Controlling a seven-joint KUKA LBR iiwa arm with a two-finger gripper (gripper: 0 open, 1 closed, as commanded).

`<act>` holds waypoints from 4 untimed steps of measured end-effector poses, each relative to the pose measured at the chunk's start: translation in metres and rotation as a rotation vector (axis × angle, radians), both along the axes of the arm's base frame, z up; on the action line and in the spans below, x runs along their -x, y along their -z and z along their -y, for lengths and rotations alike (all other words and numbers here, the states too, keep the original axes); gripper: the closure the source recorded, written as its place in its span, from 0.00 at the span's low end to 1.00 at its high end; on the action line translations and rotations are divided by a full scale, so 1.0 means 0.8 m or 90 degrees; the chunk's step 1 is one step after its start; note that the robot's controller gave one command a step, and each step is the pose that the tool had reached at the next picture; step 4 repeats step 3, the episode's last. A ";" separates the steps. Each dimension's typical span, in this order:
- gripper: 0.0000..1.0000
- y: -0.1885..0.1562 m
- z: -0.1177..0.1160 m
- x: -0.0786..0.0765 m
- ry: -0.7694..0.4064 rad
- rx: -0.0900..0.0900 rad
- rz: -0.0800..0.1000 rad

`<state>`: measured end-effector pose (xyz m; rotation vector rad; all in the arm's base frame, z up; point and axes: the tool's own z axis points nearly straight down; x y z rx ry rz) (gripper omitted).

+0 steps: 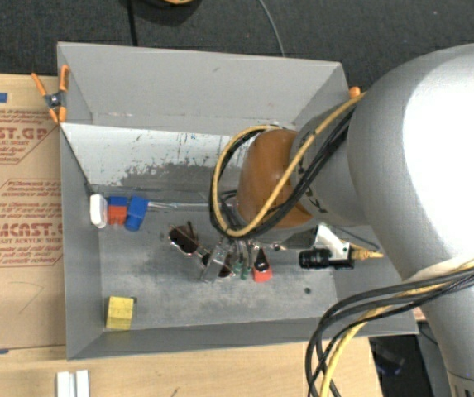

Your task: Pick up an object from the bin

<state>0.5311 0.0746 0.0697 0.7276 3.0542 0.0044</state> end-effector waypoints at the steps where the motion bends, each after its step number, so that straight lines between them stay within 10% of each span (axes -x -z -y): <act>1: 1.00 -0.003 0.000 0.001 0.000 0.000 -0.001; 4: 1.00 -0.044 0.000 0.002 0.000 0.000 -0.003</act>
Offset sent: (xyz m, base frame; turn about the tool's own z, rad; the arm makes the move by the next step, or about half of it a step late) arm 0.0000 -0.0001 0.0255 0.0000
